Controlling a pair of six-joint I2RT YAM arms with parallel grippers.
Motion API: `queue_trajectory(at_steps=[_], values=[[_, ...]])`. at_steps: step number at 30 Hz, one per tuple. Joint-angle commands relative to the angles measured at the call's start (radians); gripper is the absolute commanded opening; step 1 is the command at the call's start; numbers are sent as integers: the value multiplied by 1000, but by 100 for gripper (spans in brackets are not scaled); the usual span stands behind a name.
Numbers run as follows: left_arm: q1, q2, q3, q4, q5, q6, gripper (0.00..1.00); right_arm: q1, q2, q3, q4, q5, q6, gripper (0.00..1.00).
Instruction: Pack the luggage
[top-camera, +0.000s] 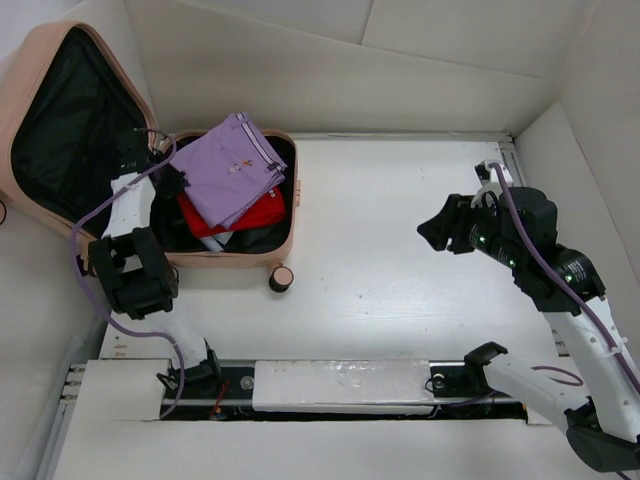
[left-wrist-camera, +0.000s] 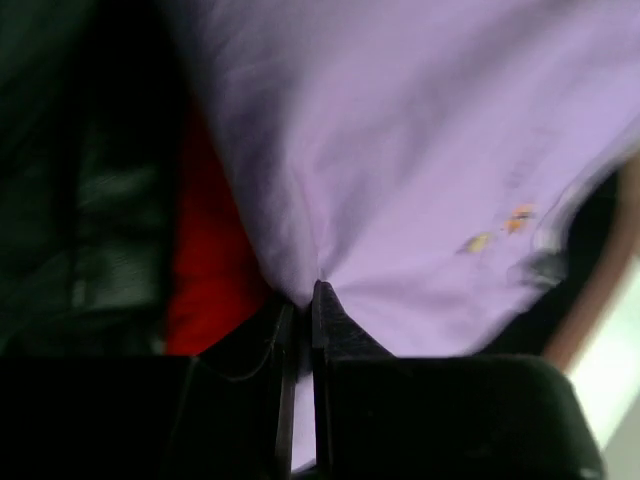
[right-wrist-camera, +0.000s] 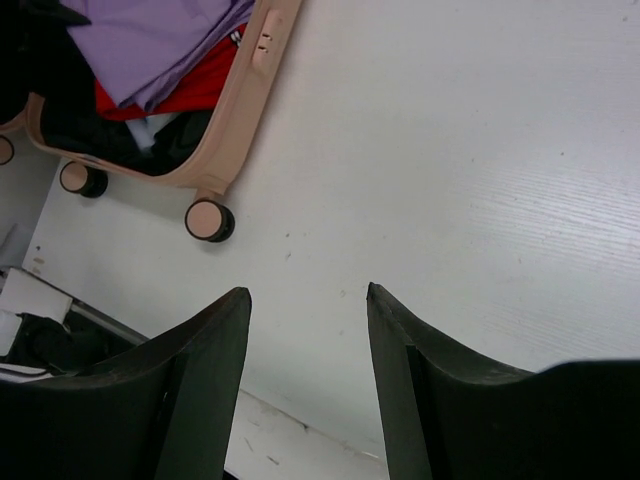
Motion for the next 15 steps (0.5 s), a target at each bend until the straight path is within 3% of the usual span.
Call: queue_trajectory(at_steps=[1, 3, 4, 5, 6, 7, 9, 10, 15], values=[[0, -91, -71, 14, -42, 17, 0, -5, -5, 29, 59, -19, -15, 56], [0, -136, -71, 0, -123, 7, 0, -5, -5, 20, 59, -44, -15, 56], [0, -150, -71, -15, -168, -11, 5, -5, -5, 20, 59, -53, -15, 56], [0, -162, -59, -44, -238, -23, 16, -5, -5, 20, 59, -64, -24, 56], [11, -176, -59, -58, -249, -35, 38, -5, -5, 7, 59, -87, -24, 56], [23, -214, -50, -67, -249, -51, 38, -5, -5, -5, 68, -98, -24, 58], [23, -274, -60, -67, -292, -95, 30, -5, -17, -23, 77, -121, -24, 58], [23, -346, -60, -67, -310, -108, 13, -5, -17, -43, 78, -143, -24, 58], [23, -499, -98, -171, -419, -193, 0, -5, -73, -94, 96, -202, -54, 58]])
